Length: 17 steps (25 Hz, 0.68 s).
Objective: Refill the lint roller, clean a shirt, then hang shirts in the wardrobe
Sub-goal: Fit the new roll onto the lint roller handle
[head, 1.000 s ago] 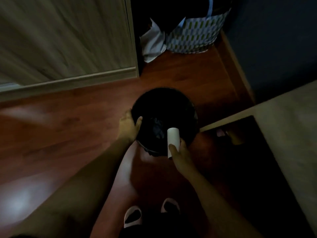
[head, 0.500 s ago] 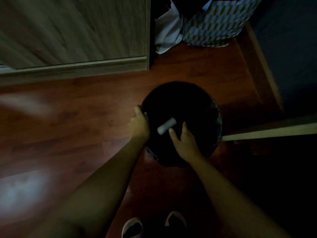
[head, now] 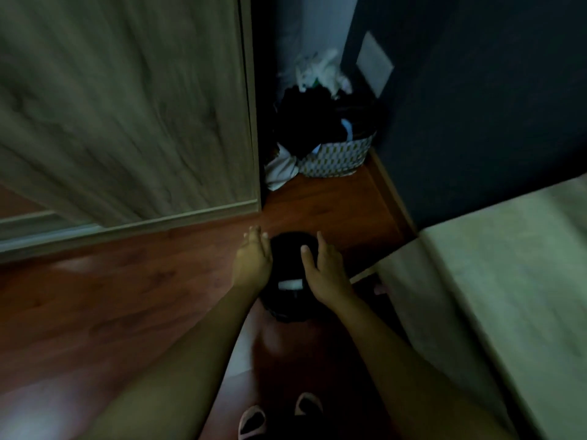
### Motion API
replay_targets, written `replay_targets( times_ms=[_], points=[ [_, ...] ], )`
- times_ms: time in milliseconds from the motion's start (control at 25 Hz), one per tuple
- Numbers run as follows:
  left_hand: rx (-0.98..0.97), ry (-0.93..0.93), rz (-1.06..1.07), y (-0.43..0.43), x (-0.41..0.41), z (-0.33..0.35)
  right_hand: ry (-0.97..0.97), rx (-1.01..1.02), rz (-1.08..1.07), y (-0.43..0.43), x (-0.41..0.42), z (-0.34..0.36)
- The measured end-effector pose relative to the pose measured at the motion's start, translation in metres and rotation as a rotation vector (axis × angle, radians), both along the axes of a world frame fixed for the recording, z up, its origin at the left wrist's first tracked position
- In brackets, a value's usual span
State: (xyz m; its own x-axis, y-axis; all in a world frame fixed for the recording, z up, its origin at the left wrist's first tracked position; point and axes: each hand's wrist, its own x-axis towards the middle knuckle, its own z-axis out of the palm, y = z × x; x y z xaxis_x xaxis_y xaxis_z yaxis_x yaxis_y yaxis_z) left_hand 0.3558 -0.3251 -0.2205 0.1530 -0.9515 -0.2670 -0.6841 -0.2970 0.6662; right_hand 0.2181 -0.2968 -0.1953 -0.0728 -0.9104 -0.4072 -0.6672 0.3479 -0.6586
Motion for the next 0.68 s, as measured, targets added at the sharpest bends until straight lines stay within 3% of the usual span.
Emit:
replay_targets(
  times_ms=[280, 480, 680],
  points=[
    [-0.156, 0.15, -0.093, 0.095, -0.074, 0.188, 0.16, -0.356, -0.047, 0.097, -0.078, 0.197],
    [-0.247, 0.269, -0.168, 0.176, -0.167, 0.225, 0.3, -0.524, -0.046, 0.185, -0.173, 0.248],
    [-0.266, 0.269, -0.26, 0.269, -0.267, 0.217, 0.394, -0.566, -0.017, 0.263, -0.285, 0.249]
  ],
)
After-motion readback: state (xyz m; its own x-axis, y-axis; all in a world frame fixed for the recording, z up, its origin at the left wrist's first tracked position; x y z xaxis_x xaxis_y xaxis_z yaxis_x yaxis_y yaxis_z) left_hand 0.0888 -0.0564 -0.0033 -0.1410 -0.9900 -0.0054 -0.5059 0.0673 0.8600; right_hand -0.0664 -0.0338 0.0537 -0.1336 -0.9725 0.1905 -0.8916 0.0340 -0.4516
